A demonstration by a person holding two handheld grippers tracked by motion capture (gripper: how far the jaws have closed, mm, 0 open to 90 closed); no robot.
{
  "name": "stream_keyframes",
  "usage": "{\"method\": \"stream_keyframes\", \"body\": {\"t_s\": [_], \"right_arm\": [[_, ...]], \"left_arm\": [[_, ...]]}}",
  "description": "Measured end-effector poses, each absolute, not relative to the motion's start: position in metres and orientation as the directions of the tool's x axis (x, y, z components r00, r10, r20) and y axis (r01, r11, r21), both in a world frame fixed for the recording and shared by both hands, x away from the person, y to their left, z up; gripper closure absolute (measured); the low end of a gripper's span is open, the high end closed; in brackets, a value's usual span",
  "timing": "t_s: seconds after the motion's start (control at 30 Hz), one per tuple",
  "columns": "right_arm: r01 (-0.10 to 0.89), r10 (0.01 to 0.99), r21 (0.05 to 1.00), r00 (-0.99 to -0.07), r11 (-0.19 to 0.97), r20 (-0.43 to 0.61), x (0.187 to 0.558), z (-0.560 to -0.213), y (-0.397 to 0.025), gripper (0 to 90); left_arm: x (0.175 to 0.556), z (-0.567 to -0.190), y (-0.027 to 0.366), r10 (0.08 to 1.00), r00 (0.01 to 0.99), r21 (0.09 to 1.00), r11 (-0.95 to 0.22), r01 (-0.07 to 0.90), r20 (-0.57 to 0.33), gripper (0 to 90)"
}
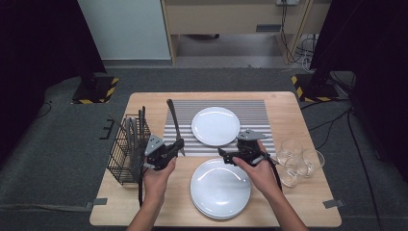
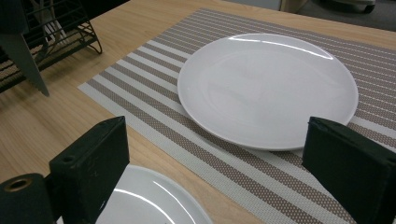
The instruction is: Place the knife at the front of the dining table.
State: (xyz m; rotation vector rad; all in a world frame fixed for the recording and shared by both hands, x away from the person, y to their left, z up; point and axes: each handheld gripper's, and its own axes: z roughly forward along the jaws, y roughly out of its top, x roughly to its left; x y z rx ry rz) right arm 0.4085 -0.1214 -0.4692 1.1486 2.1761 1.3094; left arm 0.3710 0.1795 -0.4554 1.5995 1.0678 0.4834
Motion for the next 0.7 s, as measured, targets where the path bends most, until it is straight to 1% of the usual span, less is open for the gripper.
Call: {"method": "stream_keyframes", "body": {"t_s": [0.17,0.2,0.23,0.27,0.3,0.33,0.53,0.6,0.7], "right_arm": [[0.455,0.798,0.854,-0.597,0.253,0.082,0.403,-0.473,-0.126,9.2],[0.453,0.8,0.854,-0.594,0.254,0.078,0.402,-0.474,-0.127,9.9],[0.455,0.805,0.851,-0.589,0.264,0.065,0.399,-0.477,-0.129,13.0],[0.455,0.805,0.851,-0.589,0.264,0.065,0.399,-0.477,-0.129,13.0],[0.444,0.818,0.852,-0.574,0.277,0.033,0.396,-0.48,-0.13,15.1],[0.44,0.818,0.853,-0.574,0.279,0.029,0.395,-0.481,-0.131,15.1],[0.446,0.824,0.853,-0.566,0.271,0.034,0.389,-0.484,-0.138,16.6],[0.449,0.824,0.852,-0.566,0.27,0.037,0.387,-0.484,-0.14,18.3],[0.456,0.829,0.851,-0.557,0.261,0.045,0.385,-0.485,-0.144,18.1]], "left_arm": [[0.376,-0.452,0.178,0.834,0.511,0.924,-0.002,0.382,-0.209,89.0],[0.377,-0.451,0.178,0.834,0.511,0.924,0.0,0.381,-0.211,89.0],[0.379,-0.45,0.178,0.834,0.51,0.925,0.0,0.381,-0.21,89.0],[0.379,-0.45,0.178,0.834,0.51,0.925,0.0,0.381,-0.21,89.0],[0.38,-0.45,0.177,0.833,0.511,0.924,0.0,0.382,-0.211,89.0],[0.381,-0.45,0.177,0.834,0.51,0.924,-0.003,0.383,-0.209,89.0],[0.387,-0.449,0.175,0.839,0.507,0.923,-0.015,0.384,-0.197,89.0],[0.39,-0.447,0.174,0.84,0.505,0.923,-0.012,0.385,-0.2,89.0],[0.394,-0.447,0.173,0.84,0.504,0.923,-0.011,0.386,-0.2,89.0]]}}
